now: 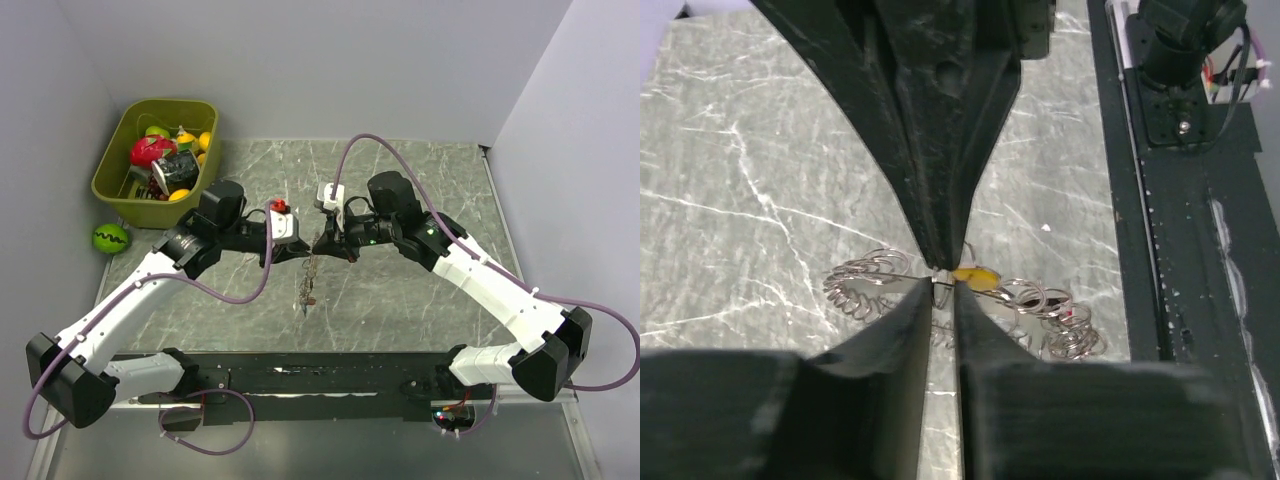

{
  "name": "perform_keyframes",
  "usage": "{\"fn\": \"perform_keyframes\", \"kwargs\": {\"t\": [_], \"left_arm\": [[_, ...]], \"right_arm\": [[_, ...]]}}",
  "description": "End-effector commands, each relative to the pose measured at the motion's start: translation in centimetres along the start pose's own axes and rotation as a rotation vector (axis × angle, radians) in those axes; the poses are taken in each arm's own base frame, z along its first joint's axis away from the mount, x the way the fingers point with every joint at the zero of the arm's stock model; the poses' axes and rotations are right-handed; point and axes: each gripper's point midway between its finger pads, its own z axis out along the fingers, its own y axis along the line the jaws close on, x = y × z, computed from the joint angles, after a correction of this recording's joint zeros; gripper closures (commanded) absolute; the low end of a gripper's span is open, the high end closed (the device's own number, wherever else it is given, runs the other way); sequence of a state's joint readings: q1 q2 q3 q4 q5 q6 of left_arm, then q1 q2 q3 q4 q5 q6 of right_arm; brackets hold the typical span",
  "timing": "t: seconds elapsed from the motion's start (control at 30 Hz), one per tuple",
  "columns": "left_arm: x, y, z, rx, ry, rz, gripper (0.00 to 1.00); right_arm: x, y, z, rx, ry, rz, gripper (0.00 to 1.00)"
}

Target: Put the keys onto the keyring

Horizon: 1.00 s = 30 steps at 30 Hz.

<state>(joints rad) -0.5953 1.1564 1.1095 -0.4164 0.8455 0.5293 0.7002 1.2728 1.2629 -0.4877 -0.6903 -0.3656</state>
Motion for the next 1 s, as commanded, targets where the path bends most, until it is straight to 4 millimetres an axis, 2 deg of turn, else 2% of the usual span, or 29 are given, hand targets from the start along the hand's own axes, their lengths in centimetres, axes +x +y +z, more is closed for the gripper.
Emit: {"fn": "perform_keyframes", "kwargs": {"t": [0.0,0.13,0.33,0.47,0.5,0.53,0.57,0.6,0.67,0.7,0.73,0.77,0.8,0.83,0.9,0.97], "left_arm": [[-2.2,0.0,-0.1,0.02,-0.062,0.054,0.89],[-1.9,-0.4,0.1,0.051,-0.049,0.044,0.98],[-2.3,-0.3,0.1,0.038,-0.074,0.061,0.99],[-3.6,0.3,-0.2,-0.046,-0.162,0.052,0.99],[-2.6,0.0,0.0,-0.058,-0.168,0.02,0.99],[-4.0,0.5,-0.2,-0.09,-0.232,0.043,0.99],[-4.4,0.4,-0.5,-0.108,-0.258,0.048,0.99],[-3.7,0.5,-0.4,-0.129,-0.268,0.034,0.99],[-5.5,0.7,-1.1,-0.172,-0.353,0.059,0.99],[-4.8,0.5,-1.0,-0.178,-0.364,0.048,0.99],[-5.0,0.4,-1.1,-0.185,-0.391,0.05,0.99],[-6.8,0.4,-1.8,-0.202,-0.472,0.085,0.99],[-6.2,0.0,-1.7,-0.197,-0.487,0.072,0.99],[-6.6,-0.3,-1.9,-0.191,-0.525,0.049,0.99],[-7.5,-0.9,-2.6,-0.195,-0.605,0.093,0.99],[-7.7,-1.4,-2.5,-0.17,-0.634,0.088,0.99]], "right_arm": [[-3.1,-0.4,-0.5,0.014,-0.085,-0.073,1.0],[-3.2,-0.3,-0.6,0.014,-0.091,-0.074,1.0],[-3.6,-0.5,-0.7,0.034,-0.11,-0.072,1.0],[-4.1,-0.8,-1.1,0.08,-0.157,-0.027,1.0],[-4.2,-1.1,-1.2,0.1,-0.169,-0.017,0.92],[-4.4,-1.4,-1.3,0.122,-0.192,-0.017,0.86],[-4.6,-1.4,-1.8,0.139,-0.207,-0.003,0.79],[-4.8,-1.5,-2.0,0.148,-0.219,-0.001,0.63],[-5.0,-1.9,-2.7,0.169,-0.252,0.013,0.54],[-5.0,-2.0,-3.0,0.176,-0.264,0.019,0.47],[-4.5,-2.2,-3.1,0.183,-0.264,0.035,0.44],[-5.0,-2.7,-4.0,0.206,-0.299,0.038,0.42],[-5.0,-2.6,-4.3,0.19,-0.315,0.038,0.41],[-4.4,-2.6,-4.3,0.184,-0.32,0.05,0.41],[-5.0,-2.0,-5.4,0.149,-0.373,0.03,0.41],[-4.9,-1.1,-5.9,0.103,-0.402,0.001,0.4]]}}
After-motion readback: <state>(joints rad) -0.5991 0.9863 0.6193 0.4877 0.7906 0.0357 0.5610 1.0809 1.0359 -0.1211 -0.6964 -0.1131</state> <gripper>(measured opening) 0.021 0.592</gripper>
